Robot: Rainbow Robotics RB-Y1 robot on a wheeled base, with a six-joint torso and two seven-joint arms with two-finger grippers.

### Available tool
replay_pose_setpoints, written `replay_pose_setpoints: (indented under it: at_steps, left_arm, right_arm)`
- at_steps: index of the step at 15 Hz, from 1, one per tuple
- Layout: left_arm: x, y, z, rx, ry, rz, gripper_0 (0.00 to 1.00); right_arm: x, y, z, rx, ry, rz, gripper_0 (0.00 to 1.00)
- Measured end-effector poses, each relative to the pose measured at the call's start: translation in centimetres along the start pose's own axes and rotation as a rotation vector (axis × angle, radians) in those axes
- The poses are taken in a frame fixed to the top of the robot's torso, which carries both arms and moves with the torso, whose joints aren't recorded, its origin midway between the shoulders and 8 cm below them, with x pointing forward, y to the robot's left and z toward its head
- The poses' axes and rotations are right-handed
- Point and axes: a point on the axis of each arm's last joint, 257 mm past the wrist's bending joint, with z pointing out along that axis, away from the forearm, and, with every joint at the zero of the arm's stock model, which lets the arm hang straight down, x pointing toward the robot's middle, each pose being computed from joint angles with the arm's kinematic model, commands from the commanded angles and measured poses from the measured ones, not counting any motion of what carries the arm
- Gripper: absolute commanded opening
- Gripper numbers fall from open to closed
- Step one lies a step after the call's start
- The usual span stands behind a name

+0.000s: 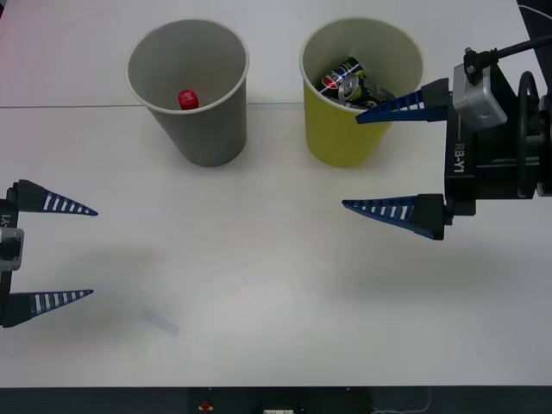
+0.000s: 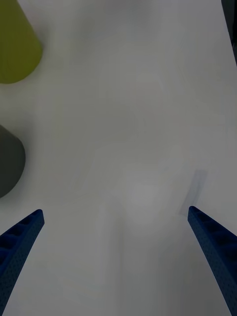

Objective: Put the can into the green bin and the plastic bottle into the gray bin

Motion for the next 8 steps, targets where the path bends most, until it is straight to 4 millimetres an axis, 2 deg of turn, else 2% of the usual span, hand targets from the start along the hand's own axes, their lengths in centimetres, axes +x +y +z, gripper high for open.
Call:
replay_pose_setpoints:
  at_steps: [4, 8]
  left_arm:
    - [0.0, 0.0, 0.0, 0.000, 0.000, 0.000, 1.00]
    - [0.0, 0.0, 0.0, 0.000, 0.000, 0.000, 1.00]
  right_arm:
    - [3.8, 2.1, -3.6, -0.030, 0.064, -0.050, 1.00]
    - [7.7, 3.5, -6.0, -0.018, 0.132, -0.088, 1.00]
